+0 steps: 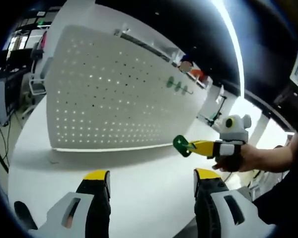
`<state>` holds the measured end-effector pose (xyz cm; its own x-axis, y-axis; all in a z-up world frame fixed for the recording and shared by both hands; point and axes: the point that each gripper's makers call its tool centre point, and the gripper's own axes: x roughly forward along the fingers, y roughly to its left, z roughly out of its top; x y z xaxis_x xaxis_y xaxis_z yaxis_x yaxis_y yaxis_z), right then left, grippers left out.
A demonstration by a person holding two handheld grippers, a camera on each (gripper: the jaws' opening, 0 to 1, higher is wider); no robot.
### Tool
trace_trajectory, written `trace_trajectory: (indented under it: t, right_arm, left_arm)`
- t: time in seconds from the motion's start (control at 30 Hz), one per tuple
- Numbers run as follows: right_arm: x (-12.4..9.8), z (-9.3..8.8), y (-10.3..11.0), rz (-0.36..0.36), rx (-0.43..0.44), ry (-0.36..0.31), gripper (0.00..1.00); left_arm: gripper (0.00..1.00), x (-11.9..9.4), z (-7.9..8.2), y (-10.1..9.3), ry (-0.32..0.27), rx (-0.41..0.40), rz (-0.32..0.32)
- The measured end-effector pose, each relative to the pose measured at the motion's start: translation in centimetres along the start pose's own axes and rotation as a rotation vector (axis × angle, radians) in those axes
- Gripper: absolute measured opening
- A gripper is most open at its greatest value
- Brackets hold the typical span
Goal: Insert the hook assembly into the mounting plate slot until the hook locks in place.
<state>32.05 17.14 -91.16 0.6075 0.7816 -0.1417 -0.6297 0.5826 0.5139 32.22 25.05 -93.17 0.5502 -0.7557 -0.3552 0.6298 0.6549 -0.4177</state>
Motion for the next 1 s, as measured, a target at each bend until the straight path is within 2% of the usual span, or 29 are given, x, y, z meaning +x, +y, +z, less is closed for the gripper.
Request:
trace_trajectory:
  t: [0.23, 0.3, 0.4, 0.6, 0.73, 0.87, 1.0]
  right_arm:
    - [0.4, 0.2, 1.0, 0.065, 0.044, -0.011, 0.00]
    - [0.4, 0.6, 1.5, 0.103, 0.087, -0.034, 0.00]
    - [0.4, 0.9, 2.2, 0.141, 0.096, -0.043, 0.00]
    - [0.4, 1.5, 3.5, 0.217, 0.168, -0.088, 0.00]
    - [0.2, 1.3, 4.1, 0.249, 0.180, -0.090, 0.00]
    - [0.0, 1.2, 4.5, 0.281, 0.200, -0.094, 0.00]
    - [-0.3, 1.3, 4.7, 0.297, 0.218, -0.107, 0.00]
  left_arm:
    - [0.63, -0.1, 1.1, -0.7, -0.033, -0.030, -0.047]
    - [0.62, -0.1, 1.6, -1.0, -0.048, -0.036, -0.062]
    - [0.61, -0.2, 2.0, -1.5, -0.062, -0.058, -0.094]
    - [0.53, -0.1, 2.5, -1.9, -0.080, -0.081, -0.128]
    - [0.47, -0.3, 3.1, -2.6, -0.105, -0.121, -0.179]
    - [0.45, -0.3, 3.7, -3.6, -0.122, -0.136, -0.228]
    - [0.38, -0.4, 4.3, -4.5, -0.141, -0.160, -0.282]
